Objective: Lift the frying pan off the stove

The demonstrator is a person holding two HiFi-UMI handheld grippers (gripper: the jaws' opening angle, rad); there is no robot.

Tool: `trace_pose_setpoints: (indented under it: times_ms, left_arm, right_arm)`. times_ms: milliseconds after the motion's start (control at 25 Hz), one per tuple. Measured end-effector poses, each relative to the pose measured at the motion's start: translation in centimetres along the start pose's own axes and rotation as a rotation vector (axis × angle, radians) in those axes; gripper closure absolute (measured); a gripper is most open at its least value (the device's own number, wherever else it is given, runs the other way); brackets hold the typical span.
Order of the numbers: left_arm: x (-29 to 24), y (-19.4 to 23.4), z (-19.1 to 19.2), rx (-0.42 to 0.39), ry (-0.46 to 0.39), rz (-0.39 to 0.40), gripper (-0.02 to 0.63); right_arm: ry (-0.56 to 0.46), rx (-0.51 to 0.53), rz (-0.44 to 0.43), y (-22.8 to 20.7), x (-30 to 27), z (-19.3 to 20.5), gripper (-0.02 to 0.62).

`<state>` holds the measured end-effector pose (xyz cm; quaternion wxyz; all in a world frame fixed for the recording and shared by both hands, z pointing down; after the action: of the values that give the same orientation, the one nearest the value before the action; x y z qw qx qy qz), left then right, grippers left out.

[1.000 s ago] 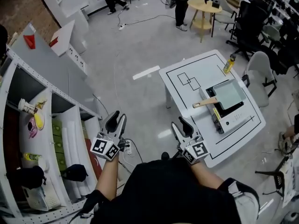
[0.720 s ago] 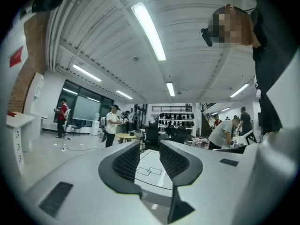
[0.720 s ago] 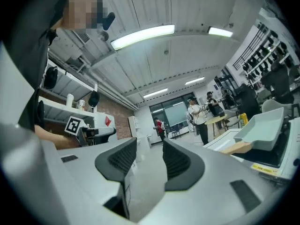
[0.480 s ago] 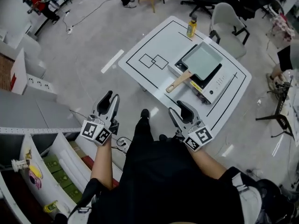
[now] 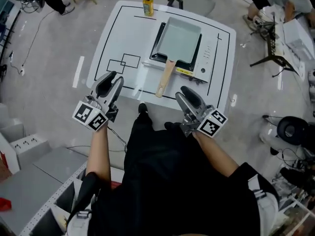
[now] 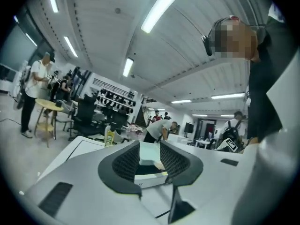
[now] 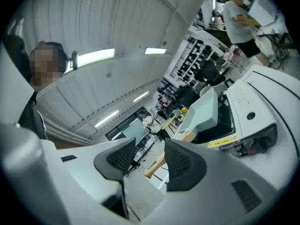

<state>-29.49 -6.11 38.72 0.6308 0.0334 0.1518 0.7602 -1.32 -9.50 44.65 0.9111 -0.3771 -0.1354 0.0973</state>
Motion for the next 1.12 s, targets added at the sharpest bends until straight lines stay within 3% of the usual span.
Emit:
trace_pose_setpoints:
  times_ms: [200, 440, 680, 920, 1120]
  left_arm:
    - [-6.0, 1.1, 0.8, 0.073, 0.132, 0.233, 0.471]
    - [-11.4, 2.2, 3.5, 0.398, 0.291, 0.469, 0.468]
    - [-13.6, -0.1, 7.1, 0.658, 0.546, 0.702, 0.441]
    - [-14.5, -2.3, 12.4, 0.714, 0.868, 0.751, 0.400]
    - [-15.7, -3.5, 14.9, 0.807, 0.995, 0.687, 0.390]
  right_arm:
    - [-0.081, -0.151, 0.064, -1.3, -0.9, 0.1, 0.408]
    - [-0.105, -0.248, 0.038, -1.6, -2.5, 0.5, 0.407]
    - [-0.205, -0.449, 0.007, -2.4, -1.7, 1.3, 0.400]
    - [-0.134, -0.596, 0.021, -4.1, -1.8, 3.3, 0.387]
    - [-0.028, -0.685, -0.022, -6.0, -2.2, 4.7, 0.380]
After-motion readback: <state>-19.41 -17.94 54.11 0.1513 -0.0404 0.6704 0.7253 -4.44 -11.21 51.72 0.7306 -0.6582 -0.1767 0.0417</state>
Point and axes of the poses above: the fingertips, and each gripper's own axes: x backward along the fingers, y to its left, z out of its underside, the point moved 4 cm from there along x, backward along the fingers, and after that the axes turned 14 degrees about -z, right-handed, at the moved point
